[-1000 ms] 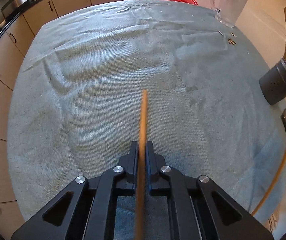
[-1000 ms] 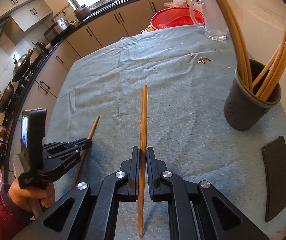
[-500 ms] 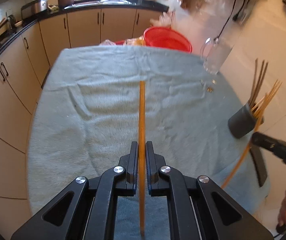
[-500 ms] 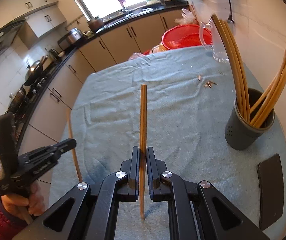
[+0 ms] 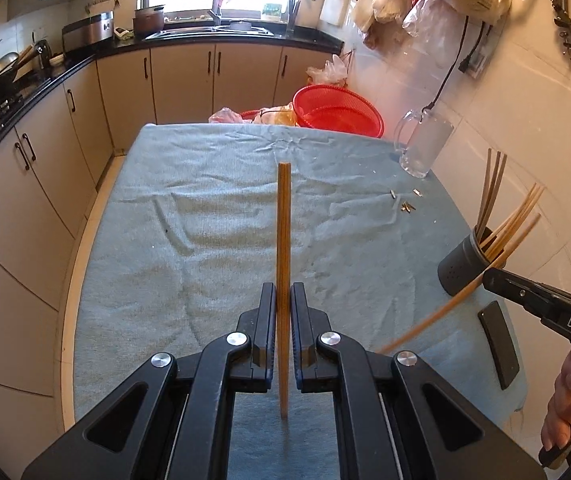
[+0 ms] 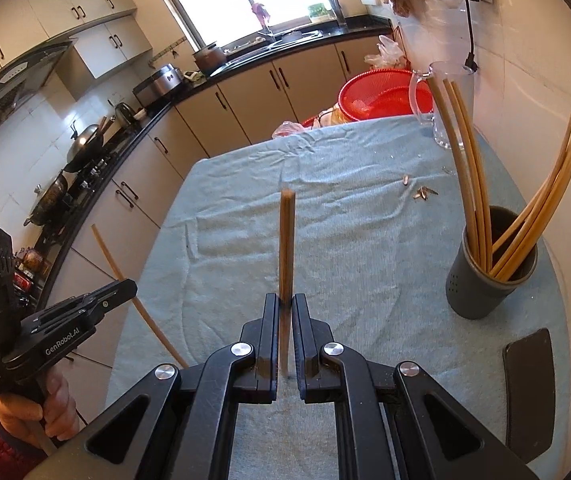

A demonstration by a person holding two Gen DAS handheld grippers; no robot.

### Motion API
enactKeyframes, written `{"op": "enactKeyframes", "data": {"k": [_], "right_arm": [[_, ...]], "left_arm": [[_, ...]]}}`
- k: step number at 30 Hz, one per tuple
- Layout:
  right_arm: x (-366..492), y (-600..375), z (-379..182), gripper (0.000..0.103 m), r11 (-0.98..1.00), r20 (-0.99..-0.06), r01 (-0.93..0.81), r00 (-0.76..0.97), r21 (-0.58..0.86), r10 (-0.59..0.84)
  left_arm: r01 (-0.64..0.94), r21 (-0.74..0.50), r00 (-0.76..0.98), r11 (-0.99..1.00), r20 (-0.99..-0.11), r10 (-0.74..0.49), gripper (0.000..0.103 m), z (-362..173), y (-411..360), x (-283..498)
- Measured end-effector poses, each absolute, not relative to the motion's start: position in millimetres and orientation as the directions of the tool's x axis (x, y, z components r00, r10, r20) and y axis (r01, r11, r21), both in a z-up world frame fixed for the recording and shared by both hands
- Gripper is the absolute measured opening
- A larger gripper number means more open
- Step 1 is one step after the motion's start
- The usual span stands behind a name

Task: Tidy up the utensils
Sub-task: 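Lift held chopsticks upright and carry both tools over the black holder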

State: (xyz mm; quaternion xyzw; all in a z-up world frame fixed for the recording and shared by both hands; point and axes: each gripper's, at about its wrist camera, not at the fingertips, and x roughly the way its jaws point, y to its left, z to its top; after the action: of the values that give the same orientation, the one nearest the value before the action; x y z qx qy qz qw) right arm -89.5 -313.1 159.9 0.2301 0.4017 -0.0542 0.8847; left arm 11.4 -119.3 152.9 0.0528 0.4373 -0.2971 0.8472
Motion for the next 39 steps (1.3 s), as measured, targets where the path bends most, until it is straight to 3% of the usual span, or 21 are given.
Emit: {"op": "enactKeyframes", "data": {"k": [39], "right_arm": [[-169,-386,222,0.007,0.833,-0.621,0.358,0.783,0.422,-0.022]], "left_arm": [[0.679,-0.117,0.464,0.725,-0.696,-0.547,0.007,221,-204,-39]]}}
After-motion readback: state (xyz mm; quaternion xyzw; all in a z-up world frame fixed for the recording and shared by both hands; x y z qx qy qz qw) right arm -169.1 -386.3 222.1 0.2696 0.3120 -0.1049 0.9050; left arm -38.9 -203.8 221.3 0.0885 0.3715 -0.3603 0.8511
